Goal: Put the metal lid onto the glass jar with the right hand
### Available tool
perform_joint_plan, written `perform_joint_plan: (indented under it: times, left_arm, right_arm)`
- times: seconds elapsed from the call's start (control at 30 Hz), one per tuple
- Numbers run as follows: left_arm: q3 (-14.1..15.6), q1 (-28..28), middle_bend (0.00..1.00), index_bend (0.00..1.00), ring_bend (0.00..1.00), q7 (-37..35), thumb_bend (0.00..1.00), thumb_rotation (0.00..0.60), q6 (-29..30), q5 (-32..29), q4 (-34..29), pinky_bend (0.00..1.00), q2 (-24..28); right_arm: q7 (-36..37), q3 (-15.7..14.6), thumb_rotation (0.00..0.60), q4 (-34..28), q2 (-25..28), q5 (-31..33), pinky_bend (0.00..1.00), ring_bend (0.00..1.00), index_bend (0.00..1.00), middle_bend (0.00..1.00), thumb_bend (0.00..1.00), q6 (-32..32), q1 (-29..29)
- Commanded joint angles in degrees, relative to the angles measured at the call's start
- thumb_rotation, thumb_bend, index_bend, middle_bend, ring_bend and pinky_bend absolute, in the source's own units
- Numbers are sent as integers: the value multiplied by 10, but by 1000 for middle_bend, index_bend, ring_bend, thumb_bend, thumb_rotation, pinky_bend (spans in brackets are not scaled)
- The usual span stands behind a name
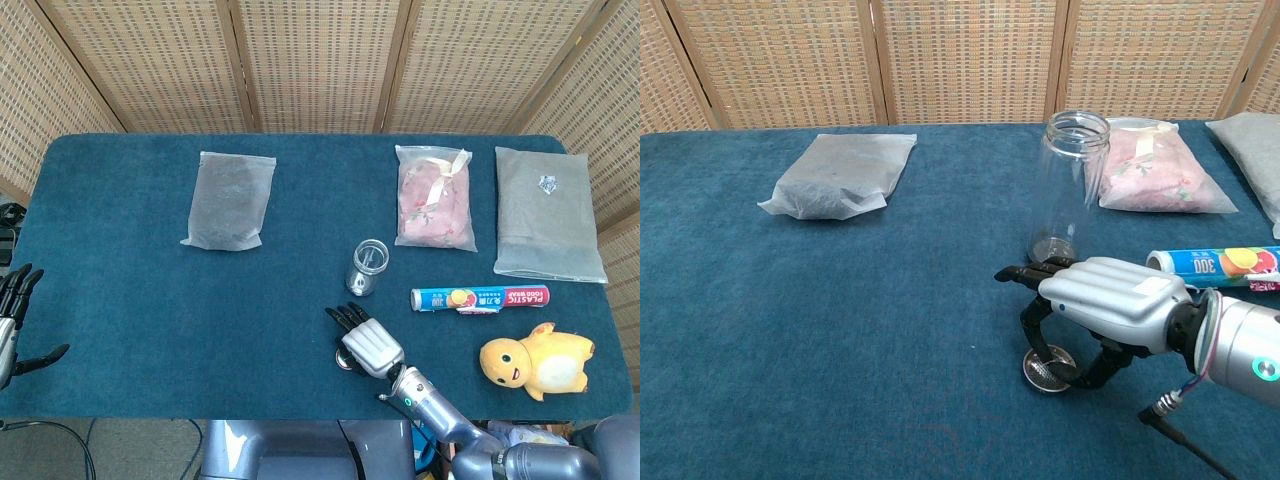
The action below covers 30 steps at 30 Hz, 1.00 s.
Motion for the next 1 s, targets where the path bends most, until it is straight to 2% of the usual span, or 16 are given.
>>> perform_joint_plan:
  times: [0.03,0.2,0.43,0.7,0.87,1.0]
  left_arm:
    - [0,0,0,0,0,0,73,600,-1,0,0,0,0]
    - [0,-1,0,0,0,0,72,600,-1,-1,1,0,0]
    - [1,-2,0,0,0,4,72,600,-3,1,0,0,-1]
    - [1,-1,0,0,0,11,72,600,-1,1,0,0,-4]
    - [1,-2,0,0,0,17,72,600,-4,-1,1,0,-7]
    - [1,-3,0,0,0,24,73,600,-5,-2,0,0,-9]
  right_arm:
    - [4,0,600,1,0,-2,0,0,617,8,598,3,0]
    - [27,2,600,-15,11,-11,0,0,630,16,601,13,-1]
    - [77,10,600,-80,60,-61,0,0,631,21,601,46,-3]
    - [142,33,600,-165,165,-126,0,0,631,24,601,82,1]
    - [199,69,600,-171,224,-136,0,0,631,24,601,111,3]
    - [285,104,600,-175,270,-110,0,0,633,24,605,115,8]
